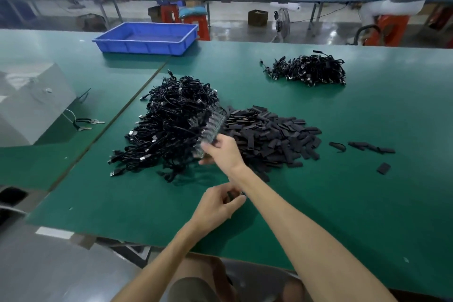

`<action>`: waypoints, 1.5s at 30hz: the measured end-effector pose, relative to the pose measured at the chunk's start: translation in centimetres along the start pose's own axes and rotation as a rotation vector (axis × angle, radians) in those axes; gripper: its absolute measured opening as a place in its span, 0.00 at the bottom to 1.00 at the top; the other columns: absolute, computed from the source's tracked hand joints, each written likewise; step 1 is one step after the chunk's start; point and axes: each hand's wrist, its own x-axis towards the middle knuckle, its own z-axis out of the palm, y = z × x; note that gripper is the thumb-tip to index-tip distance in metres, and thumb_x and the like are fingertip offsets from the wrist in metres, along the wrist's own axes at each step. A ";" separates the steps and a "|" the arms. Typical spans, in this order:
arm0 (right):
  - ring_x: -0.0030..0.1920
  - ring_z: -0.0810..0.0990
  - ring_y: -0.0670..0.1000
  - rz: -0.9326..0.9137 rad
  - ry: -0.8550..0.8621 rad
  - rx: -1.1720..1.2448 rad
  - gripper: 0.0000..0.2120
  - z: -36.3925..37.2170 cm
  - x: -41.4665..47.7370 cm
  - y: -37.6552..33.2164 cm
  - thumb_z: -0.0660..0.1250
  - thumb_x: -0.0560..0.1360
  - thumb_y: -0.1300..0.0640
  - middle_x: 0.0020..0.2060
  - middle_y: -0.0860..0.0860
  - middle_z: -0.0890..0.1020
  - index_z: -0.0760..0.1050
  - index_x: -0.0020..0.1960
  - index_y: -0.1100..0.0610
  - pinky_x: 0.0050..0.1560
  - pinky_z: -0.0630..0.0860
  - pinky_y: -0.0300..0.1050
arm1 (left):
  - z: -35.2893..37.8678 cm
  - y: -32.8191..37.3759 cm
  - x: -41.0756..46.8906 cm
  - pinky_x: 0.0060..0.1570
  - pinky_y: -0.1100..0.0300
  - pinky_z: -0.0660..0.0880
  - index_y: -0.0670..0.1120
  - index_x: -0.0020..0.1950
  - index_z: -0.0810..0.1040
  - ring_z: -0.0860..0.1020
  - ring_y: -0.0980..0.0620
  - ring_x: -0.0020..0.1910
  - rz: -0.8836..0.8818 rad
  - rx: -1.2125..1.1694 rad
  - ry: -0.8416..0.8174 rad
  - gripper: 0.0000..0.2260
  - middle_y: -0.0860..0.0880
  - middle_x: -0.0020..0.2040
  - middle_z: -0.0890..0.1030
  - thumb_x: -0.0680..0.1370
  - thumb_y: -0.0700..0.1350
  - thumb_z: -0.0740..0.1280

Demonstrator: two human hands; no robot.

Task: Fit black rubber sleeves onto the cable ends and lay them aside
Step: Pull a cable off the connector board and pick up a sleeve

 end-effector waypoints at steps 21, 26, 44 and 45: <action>0.48 0.87 0.53 0.164 -0.105 -0.508 0.15 -6.6 -2.5 1.1 0.70 0.80 0.51 0.47 0.55 0.87 0.80 0.55 0.65 0.57 0.84 0.52 | 0.6 0.0 0.0 0.35 0.56 0.73 0.50 0.50 0.85 0.75 0.57 0.30 0.075 0.121 0.072 0.04 0.59 0.36 0.79 0.80 0.48 0.71; 0.58 0.79 0.52 -0.020 0.330 -0.692 0.16 -12.3 -2.9 1.5 0.70 0.80 0.55 0.59 0.54 0.80 0.76 0.66 0.60 0.62 0.76 0.46 | 1.1 0.2 0.0 0.39 0.64 0.73 0.51 0.54 0.83 0.77 0.59 0.37 0.108 0.182 0.136 0.05 0.60 0.47 0.78 0.82 0.48 0.68; 0.72 0.65 0.57 -0.229 0.748 -0.797 0.06 -17.0 -6.3 6.7 0.71 0.80 0.58 0.69 0.52 0.74 0.85 0.55 0.55 0.67 0.58 0.52 | 2.1 1.9 0.5 0.44 0.60 0.74 0.49 0.56 0.86 0.74 0.52 0.39 -0.165 -0.771 0.222 0.09 0.48 0.41 0.79 0.79 0.39 0.71; 0.72 0.65 0.56 -0.249 0.729 -0.795 0.05 -16.8 -6.9 6.9 0.72 0.80 0.58 0.69 0.51 0.74 0.85 0.55 0.55 0.68 0.59 0.52 | 2.0 1.9 0.7 0.46 0.59 0.75 0.48 0.57 0.86 0.75 0.52 0.41 -0.164 -0.815 0.223 0.08 0.48 0.43 0.81 0.78 0.41 0.73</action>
